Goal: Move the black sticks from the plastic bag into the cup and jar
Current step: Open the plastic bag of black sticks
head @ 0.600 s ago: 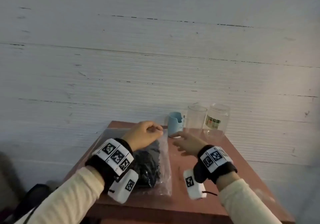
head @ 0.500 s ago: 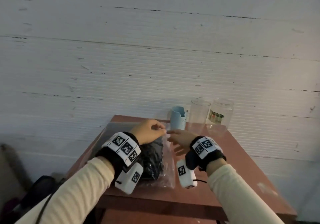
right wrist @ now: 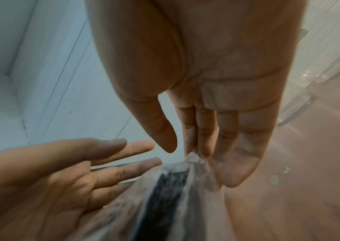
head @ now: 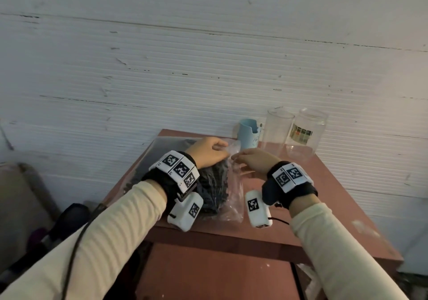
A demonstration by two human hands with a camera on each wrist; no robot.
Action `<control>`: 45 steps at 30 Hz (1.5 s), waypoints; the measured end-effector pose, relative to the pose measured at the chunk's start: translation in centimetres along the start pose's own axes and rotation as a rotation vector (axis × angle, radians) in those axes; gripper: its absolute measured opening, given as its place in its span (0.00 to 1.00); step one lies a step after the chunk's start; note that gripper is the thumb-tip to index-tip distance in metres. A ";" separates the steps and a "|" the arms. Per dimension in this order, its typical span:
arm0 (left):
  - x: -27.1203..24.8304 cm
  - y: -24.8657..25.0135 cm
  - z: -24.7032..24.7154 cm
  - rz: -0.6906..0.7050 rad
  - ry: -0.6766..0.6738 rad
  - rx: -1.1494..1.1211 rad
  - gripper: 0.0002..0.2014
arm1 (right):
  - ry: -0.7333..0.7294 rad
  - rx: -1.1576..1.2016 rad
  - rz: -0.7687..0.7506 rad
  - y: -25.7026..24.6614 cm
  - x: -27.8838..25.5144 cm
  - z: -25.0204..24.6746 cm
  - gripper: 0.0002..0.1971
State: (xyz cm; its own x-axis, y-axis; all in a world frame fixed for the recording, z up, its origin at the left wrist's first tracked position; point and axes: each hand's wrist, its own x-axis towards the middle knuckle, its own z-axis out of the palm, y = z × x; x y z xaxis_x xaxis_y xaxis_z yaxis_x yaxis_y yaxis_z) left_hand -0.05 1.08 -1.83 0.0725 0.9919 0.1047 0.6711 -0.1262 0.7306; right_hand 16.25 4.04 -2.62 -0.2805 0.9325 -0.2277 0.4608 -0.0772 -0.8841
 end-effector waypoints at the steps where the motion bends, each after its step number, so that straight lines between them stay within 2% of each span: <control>1: -0.1 0.1 0.2 0.005 -0.002 -0.018 0.21 | -0.007 0.025 -0.013 -0.1 -0.3 -0.1 0.12; 5: -0.4 0.3 0.8 0.033 -0.011 -0.005 0.28 | -0.002 0.080 -0.116 -0.8 -1.4 -0.4 0.13; 8: -0.5 0.3 0.9 0.071 0.025 -0.018 0.29 | -0.010 0.081 -0.195 -1.4 -2.1 -0.4 0.15; 11: -0.5 0.2 0.6 0.074 0.107 0.006 0.24 | -0.054 0.097 -0.242 -1.9 -2.6 -0.4 0.16; 14: -0.2 -0.4 0.1 0.049 0.186 0.048 0.12 | -0.122 0.141 -0.265 -2.1 -3.3 -0.6 0.15; 15: -0.2 -0.7 -0.1 0.041 0.202 -0.001 0.09 | -0.141 0.136 -0.273 -2.0 -3.5 -0.7 0.14; 19: -0.4 -1.6 -1.0 0.008 0.228 -0.290 0.11 | -0.100 0.046 -0.259 -1.3 -3.2 -1.5 0.13; 22: -0.5 -1.2 -1.7 0.062 0.256 -0.328 0.12 | -0.084 -0.005 -0.193 -0.8 -2.7 -1.6 0.16; 25: -0.6 -0.6 -2.7 0.083 0.266 -0.472 0.13 | -0.200 0.039 -0.154 -0.3 -2.4 -0.6 0.25; 28: -0.9 -0.1 -3.1 0.084 0.246 -0.670 0.12 | -0.293 0.137 -0.153 -0.1 -1.9 0.7 0.29; 32: -0.9 -0.3 -3.0 0.077 0.239 -0.746 0.10 | -0.155 0.120 -0.240 -0.4 -1.5 1.0 0.29; 39: -1.1 -0.7 -2.8 0.007 0.129 -0.582 0.13 | 0.041 0.057 -0.293 0.2 -2.2 0.4 0.22; 42: -1.5 -0.5 -2.8 0.004 0.065 -0.324 0.16 | 0.135 0.000 -0.385 0.7 -3.4 -0.8 0.24; 45: -1.9 0.1 -2.8 0.070 0.140 -0.071 0.16 | 0.139 0.036 -0.437 1.1 -4.4 -1.5 0.25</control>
State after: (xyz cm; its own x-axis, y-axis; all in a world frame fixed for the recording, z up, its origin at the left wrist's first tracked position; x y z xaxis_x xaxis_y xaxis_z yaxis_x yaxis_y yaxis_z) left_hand -2.12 -0.84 -0.05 0.0102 0.9691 0.2465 0.6135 -0.2007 0.7637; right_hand 19.27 0.36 -1.95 -0.3252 0.9187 0.2242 0.2946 0.3237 -0.8991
